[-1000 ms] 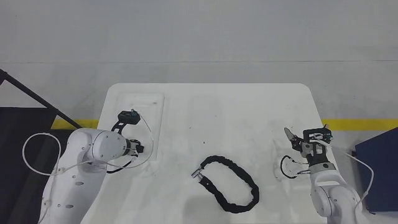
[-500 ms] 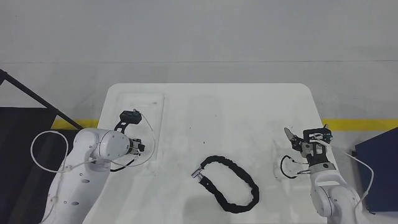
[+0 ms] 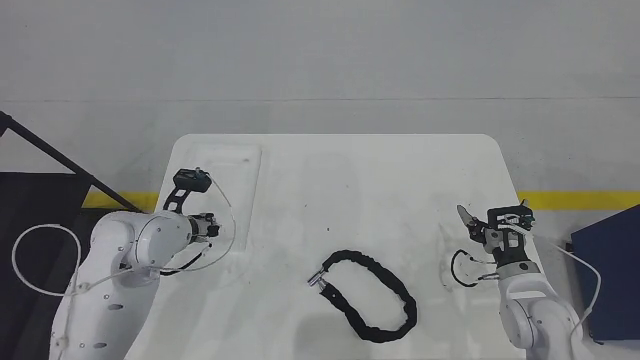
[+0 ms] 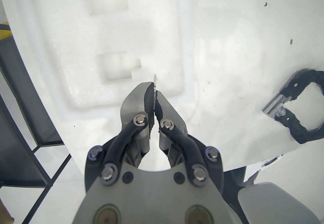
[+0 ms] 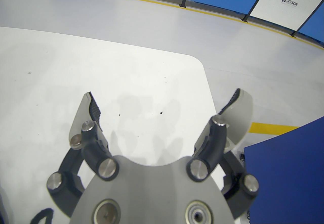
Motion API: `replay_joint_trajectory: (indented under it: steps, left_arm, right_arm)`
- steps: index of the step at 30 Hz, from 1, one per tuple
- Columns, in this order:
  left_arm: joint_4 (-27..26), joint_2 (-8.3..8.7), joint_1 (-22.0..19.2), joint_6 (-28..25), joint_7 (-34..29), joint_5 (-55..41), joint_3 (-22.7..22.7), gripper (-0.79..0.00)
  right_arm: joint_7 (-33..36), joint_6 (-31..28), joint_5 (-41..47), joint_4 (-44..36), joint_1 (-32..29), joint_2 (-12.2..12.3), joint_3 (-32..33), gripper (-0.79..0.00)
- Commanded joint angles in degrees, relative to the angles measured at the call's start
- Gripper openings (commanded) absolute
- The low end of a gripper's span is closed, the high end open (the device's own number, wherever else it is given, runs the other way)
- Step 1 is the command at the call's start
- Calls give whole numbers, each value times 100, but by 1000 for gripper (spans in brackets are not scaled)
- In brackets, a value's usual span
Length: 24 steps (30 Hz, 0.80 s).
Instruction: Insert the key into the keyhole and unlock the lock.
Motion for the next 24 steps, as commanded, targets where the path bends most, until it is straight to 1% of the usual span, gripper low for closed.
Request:
replay_joint_trajectory:
  steps: [1, 4, 7, 9, 11, 14, 17, 18, 20, 21, 24]
  left_arm:
    - [-172, 20, 133, -49, -1, -61, -194, -785]
    - [-434, 41, 326, -130, 113, -256, -490, -785]
    - [-688, 32, 521, -339, 681, -1037, -909, -785]
    - [-749, 39, 707, -743, 1029, -1440, -1187, -785]
    - [-694, 40, 871, -1184, 1305, -1963, -1374, -785]
    - [-475, 58, 1051, -2024, 1526, -2713, -1606, -785]
    - [-119, 76, 1206, -3219, 1880, -3520, -1744, -785]
    - [81, 84, 1281, -3624, 1851, -3947, -1723, -785]
    - [445, 116, 1294, -4391, 1772, -4702, -1755, -785]
    - [654, 134, 1280, -4627, 1736, -5012, -1759, -785]
    - [1089, 218, 1158, -4752, 1860, -5676, -1488, -785]
  right_arm:
    - [0, 0, 0, 0, 0, 0, 0, 0]
    - [0, 0, 0, 0, 0, 0, 0, 0]
    - [0, 0, 0, 0, 0, 0, 0, 0]
    - [0, 0, 0, 0, 0, 0, 0, 0]
    - [0, 0, 0, 0, 0, 0, 0, 0]
    - [0, 0, 0, 0, 0, 0, 0, 0]
    - [0, 0, 0, 0, 0, 0, 0, 0]
    - [0, 0, 0, 0, 0, 0, 0, 0]
    - [0, 0, 0, 0, 0, 0, 0, 0]
    - [0, 0, 0, 0, 0, 0, 0, 0]
    - [0, 0, 0, 0, 0, 0, 0, 0]
